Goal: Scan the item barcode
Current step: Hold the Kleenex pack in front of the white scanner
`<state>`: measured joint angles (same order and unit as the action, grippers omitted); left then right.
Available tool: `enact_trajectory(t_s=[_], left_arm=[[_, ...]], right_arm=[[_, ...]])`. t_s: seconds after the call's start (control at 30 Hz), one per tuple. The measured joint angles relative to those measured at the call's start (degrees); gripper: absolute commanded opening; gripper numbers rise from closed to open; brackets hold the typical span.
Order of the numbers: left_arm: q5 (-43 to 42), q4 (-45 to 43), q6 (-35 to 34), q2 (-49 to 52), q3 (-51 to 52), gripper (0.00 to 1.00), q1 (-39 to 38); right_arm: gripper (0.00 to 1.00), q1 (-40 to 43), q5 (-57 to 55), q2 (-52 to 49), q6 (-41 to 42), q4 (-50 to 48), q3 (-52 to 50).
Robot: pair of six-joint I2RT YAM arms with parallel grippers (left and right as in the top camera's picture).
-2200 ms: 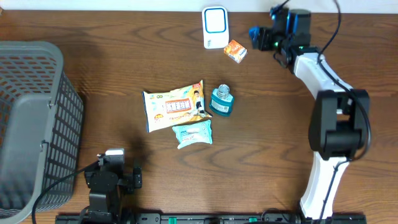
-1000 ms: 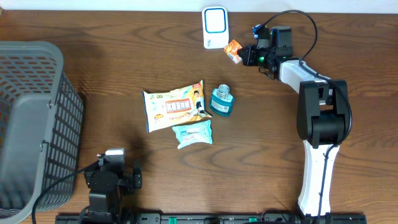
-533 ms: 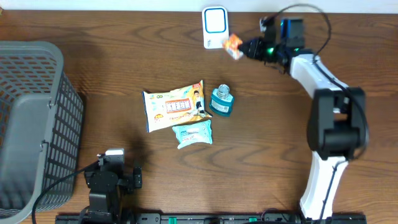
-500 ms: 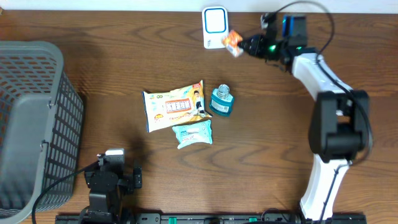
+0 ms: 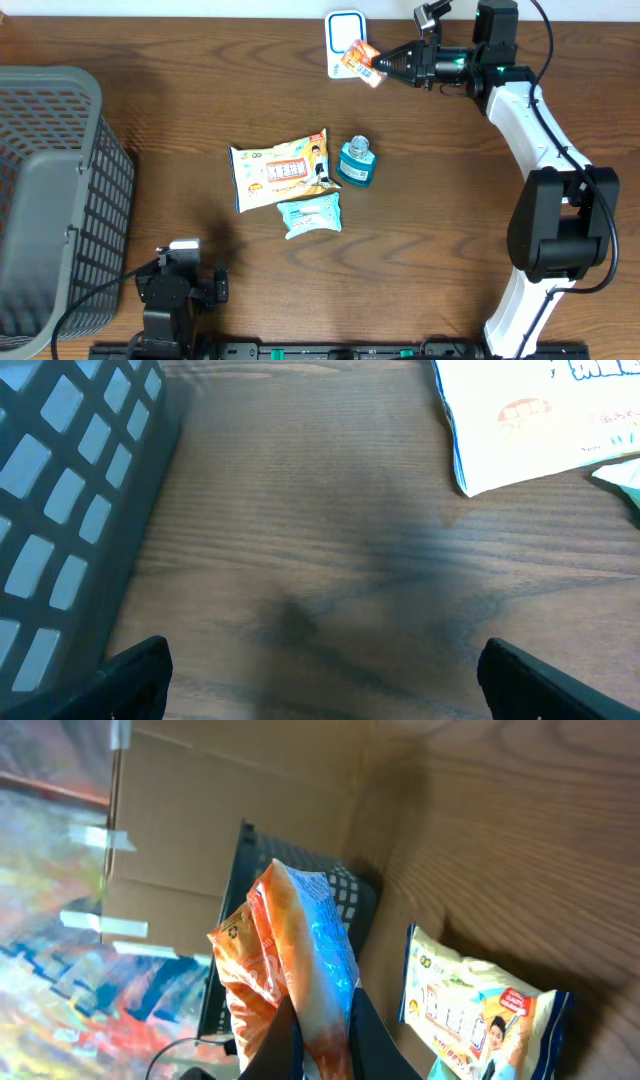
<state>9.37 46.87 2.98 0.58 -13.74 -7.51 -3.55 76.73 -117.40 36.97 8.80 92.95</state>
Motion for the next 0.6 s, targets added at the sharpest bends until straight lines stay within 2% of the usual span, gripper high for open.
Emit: enact_trajectory(t_s=[0.13,0.27,0.43,0.6], left_arm=[[0.0,0.0,0.0,0.0,0.0,0.98,0.0],[0.0,0.0,0.0,0.0,0.0,0.98,0.0],[0.0,0.0,0.0,0.0,0.0,0.98,0.0],[0.0,0.0,0.0,0.0,0.0,0.98,0.0]], right_arm=[[0.02,-0.2,-4.1,0.0,-4.7,0.7,0.0],[0.02,-1.5,-16.3,-0.1,-10.9,3.1,0.0],[0.02,-5.7,-36.7,-0.1,-20.4,3.6,0.0],[0.01,-12.3,-60.1,-0.3,-33.9,-3.5,-0.1]])
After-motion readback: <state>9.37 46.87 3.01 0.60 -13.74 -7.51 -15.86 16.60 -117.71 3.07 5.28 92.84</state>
